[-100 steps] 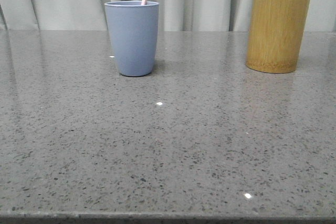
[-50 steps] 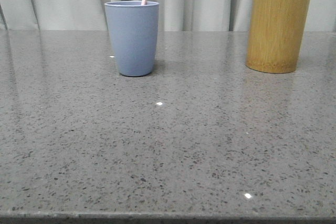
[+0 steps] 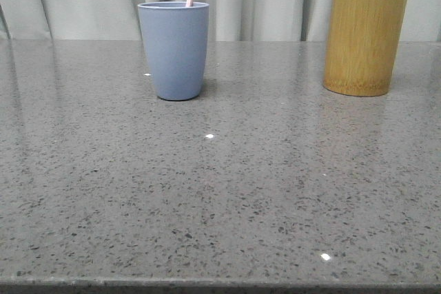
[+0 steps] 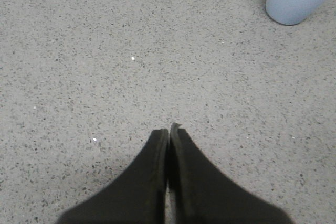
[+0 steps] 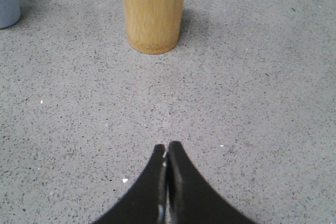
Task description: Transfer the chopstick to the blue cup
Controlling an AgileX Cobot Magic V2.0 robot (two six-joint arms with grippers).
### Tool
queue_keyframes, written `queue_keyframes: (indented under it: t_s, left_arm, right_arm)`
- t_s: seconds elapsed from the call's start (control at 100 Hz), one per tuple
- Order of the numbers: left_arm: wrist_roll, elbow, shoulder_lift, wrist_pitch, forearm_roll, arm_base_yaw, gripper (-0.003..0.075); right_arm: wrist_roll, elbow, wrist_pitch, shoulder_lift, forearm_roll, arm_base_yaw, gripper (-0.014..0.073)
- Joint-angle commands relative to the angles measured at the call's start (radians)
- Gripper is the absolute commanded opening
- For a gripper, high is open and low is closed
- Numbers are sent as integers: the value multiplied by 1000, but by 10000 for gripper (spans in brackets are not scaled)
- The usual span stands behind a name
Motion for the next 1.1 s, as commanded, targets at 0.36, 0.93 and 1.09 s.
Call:
queue_keyframes:
  t_s: [0.36,0.93,1.09]
  left_arm:
    - [-2,437,-344,-715,33,4,-19]
    - [0,714,-664,-733,77,92,-19]
    - [0,735,-664,-772,77,101,-19]
  right_arm:
    - [-4,-28,-57,1,-14,-6,-67]
    - [-4,-28,-57,1,-14,-6,-67]
    - [-4,-28,-57,1,-14,-6,-67]
